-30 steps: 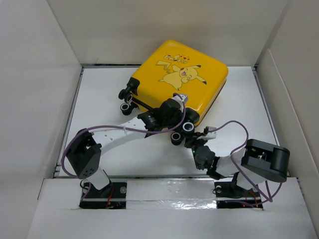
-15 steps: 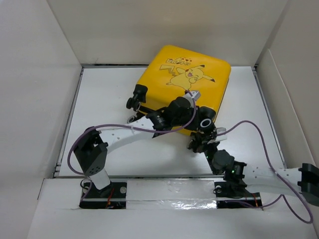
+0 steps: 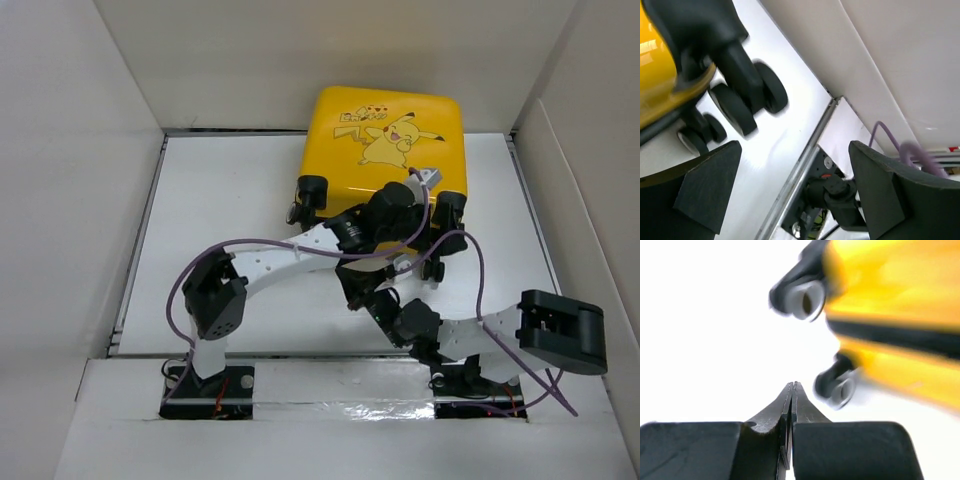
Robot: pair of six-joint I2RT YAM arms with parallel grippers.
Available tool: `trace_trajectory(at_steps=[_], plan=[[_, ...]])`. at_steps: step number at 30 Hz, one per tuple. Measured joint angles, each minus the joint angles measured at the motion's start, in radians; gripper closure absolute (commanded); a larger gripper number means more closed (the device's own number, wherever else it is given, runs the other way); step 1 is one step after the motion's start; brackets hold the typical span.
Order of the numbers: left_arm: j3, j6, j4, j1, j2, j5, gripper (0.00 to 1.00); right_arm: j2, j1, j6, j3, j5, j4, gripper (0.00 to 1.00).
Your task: Pack the luggage
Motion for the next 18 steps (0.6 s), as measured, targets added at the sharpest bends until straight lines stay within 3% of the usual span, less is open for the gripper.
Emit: trace_trajectory(at_steps=[3,6,9,10,12,14,17,18], plan=[[-0.109,0.003,0.066,-0.003,-0.096,-0.039,0.09,-0.040,0.002,0.026,-0.045,-0.112,-0.064,1.00],[-0.307,0.007,0.102,0.074,-0.284,-0.071,0.10,-0.153,-0.045,0.060,-0.098,-0.164,-0.153,1.00],[-0.491,0.001,0.128,0.233,-0.499,-0.097,0.29,-0.258,-0.091,0.086,-0.121,-0.202,-0.227,1.00],[-0.539,0.002,0.129,0.284,-0.566,-0.116,0.44,-0.288,-0.104,0.092,-0.127,-0.213,-0.251,1.00],[-0.623,0.001,0.127,0.335,-0.697,-0.179,0.56,-0.342,-0.123,0.104,-0.130,-0.234,-0.315,1.00],[-0.707,0.010,0.109,0.332,-0.839,-0.245,0.46,-0.384,-0.131,0.116,-0.134,-0.245,-0.365,1.00],[-0.791,0.013,0.058,0.336,-0.987,-0.343,0.16,-0.422,-0.138,0.127,-0.138,-0.249,-0.448,1.00],[-0.807,0.014,0.030,0.360,-1.010,-0.367,0.14,-0.434,-0.142,0.130,-0.138,-0.248,-0.483,0.96]])
